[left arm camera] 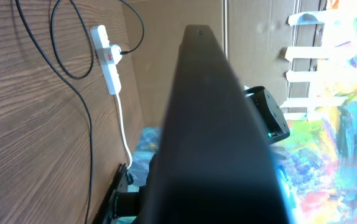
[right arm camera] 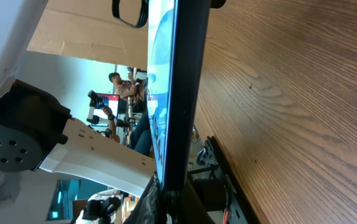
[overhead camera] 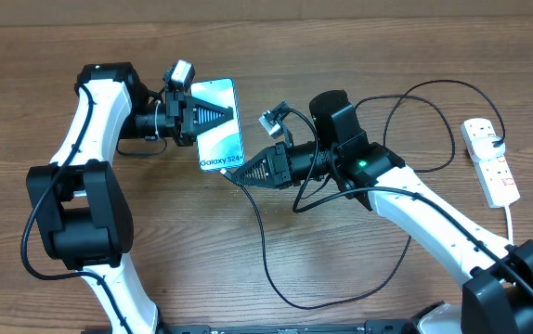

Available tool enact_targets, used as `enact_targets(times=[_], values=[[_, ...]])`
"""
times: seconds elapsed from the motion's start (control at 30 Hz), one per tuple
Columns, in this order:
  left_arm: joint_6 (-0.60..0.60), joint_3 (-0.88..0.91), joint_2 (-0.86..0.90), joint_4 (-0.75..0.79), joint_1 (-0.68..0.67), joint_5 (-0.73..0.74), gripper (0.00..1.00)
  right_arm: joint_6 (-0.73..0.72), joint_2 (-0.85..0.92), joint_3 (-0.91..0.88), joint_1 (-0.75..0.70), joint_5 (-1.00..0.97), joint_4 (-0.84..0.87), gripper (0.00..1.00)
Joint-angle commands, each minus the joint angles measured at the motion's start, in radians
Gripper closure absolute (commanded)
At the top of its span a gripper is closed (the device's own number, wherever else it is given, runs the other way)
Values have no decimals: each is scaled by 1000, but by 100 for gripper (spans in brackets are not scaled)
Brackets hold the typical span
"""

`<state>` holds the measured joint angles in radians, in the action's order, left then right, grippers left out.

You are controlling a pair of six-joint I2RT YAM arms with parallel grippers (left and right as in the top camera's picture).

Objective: Plug charger to phone and switch on socket

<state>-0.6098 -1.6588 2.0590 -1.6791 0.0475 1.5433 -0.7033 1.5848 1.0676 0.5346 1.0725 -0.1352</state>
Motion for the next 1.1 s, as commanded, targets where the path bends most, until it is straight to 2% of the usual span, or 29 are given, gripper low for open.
enact_targets(times=[0.0,0.1,0.2,0.47,0.63,0.83,1.07], values=[[-11,-8,-29,-10,-7,29,96,-3,-6,16,-12,-51,-1,96],[-11,-8,-29,3,-5,29,96,-2,-6,16,-12,-51,-3,96],[-10,-8,-29,44,7,27,96,60,-6,16,-12,-51,-42,96],[155,-8,-29,213,59,-46,96,298,-6,16,-13,-215,-390,96],[178,-8,-29,225,63,-116,96,341,-6,16,-13,-612,-618,96],[192,-8,-29,225,63,-153,96,270,-5,12,-13,-1081,-762,96],[192,-8,-29,225,63,-161,96,175,-4,-49,-13,-1208,-753,97]])
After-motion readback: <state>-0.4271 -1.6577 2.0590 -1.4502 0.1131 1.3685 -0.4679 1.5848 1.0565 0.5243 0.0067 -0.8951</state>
